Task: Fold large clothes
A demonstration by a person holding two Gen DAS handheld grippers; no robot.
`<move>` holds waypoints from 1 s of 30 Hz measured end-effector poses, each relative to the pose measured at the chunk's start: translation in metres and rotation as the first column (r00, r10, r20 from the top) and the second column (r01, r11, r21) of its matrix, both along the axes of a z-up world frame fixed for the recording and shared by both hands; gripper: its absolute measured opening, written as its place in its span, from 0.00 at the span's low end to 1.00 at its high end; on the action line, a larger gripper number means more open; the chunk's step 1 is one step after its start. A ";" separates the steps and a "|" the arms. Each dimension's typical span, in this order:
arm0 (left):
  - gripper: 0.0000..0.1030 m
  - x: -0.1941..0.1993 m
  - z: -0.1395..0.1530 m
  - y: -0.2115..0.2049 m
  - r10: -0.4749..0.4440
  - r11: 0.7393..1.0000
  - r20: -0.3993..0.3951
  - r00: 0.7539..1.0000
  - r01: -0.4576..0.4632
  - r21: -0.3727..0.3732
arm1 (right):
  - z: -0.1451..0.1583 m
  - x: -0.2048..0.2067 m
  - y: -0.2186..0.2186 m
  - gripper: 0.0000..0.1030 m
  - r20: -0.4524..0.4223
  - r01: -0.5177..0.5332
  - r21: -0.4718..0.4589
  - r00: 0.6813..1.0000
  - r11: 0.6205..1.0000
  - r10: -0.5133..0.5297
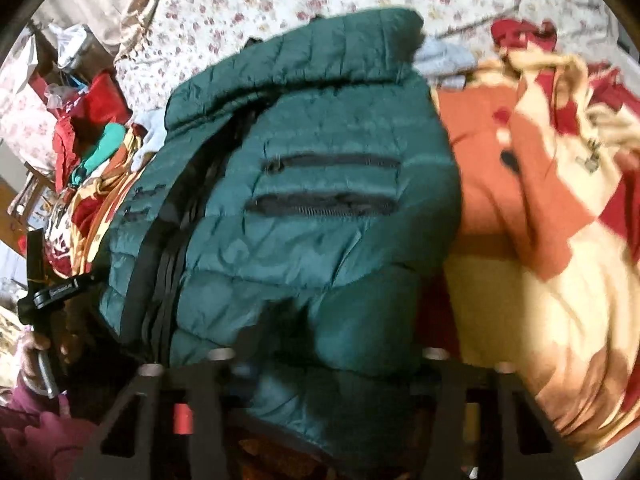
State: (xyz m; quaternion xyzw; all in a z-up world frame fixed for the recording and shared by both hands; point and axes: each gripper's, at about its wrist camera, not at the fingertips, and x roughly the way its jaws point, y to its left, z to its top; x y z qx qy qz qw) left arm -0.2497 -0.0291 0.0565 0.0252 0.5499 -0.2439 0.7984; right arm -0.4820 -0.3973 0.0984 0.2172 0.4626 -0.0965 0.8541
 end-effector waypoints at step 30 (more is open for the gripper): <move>0.12 0.006 0.099 -0.008 -0.020 0.997 0.230 0.973 0.037 -0.072 | 0.079 0.029 -0.006 0.18 0.217 -0.025 -0.042 0.976 0.999 0.034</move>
